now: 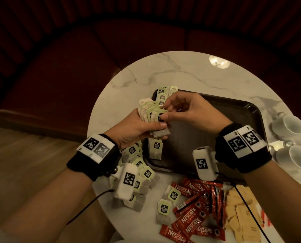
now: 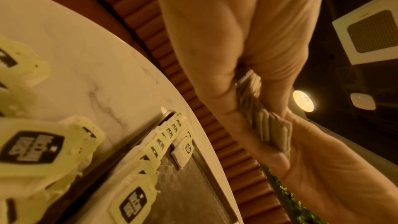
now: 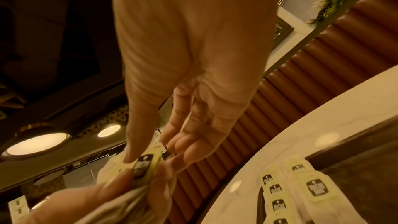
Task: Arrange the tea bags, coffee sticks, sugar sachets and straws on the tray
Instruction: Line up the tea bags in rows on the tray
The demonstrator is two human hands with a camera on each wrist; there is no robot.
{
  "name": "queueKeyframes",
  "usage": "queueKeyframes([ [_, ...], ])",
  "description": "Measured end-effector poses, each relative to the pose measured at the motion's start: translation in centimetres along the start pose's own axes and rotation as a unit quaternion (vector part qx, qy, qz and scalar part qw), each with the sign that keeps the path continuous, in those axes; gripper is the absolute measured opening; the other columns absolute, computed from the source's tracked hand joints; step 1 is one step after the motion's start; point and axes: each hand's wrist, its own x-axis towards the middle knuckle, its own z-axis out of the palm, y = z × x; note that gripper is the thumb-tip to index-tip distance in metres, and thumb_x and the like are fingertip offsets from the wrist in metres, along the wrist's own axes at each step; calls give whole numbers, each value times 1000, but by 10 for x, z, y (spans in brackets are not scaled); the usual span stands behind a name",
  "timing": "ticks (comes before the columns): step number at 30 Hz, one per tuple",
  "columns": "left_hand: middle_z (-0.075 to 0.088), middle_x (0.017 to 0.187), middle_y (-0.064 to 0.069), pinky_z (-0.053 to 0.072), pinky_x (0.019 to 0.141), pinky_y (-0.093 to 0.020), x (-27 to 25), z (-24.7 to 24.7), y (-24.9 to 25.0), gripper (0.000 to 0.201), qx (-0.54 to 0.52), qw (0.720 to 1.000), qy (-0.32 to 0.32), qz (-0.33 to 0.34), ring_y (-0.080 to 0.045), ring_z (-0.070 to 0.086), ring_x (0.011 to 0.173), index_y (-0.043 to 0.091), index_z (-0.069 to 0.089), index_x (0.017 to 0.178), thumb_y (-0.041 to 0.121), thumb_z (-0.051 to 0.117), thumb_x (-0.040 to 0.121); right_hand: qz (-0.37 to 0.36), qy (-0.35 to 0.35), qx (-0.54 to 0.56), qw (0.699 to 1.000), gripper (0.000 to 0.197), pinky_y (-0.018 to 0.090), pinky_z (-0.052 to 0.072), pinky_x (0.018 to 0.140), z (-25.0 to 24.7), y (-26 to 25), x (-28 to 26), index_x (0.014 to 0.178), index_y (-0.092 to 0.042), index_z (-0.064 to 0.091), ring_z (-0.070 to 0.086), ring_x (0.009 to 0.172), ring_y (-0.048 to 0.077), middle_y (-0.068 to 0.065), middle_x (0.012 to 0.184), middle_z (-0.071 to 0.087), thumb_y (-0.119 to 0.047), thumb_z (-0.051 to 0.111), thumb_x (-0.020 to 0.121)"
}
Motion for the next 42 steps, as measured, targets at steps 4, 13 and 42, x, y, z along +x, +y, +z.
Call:
queueKeyframes([
  [4,65,110,-22,60,71,-34,3,1,-4,41,28,999,35,17,-24,68,93,-7,56,122,-5,64,82,-2,2,3,1000,15,19,50,80,3,2,2,95,-12,69,65,85,12,7,95,72,-18,77,83],
  [13,73,98,-5,56,65,-24,1,2,-1,40,49,997,46,38,-15,70,86,9,64,111,9,72,72,-15,20,29,999,18,38,55,91,-8,-4,1,101,-17,70,71,95,21,11,98,74,-15,74,84],
  [42,69,98,-16,53,58,-25,10,-6,-5,22,66,984,119,116,-22,63,81,5,68,101,8,71,80,-11,-5,10,1000,19,26,57,81,-9,1,0,101,-16,69,70,92,17,5,104,73,-11,75,83],
])
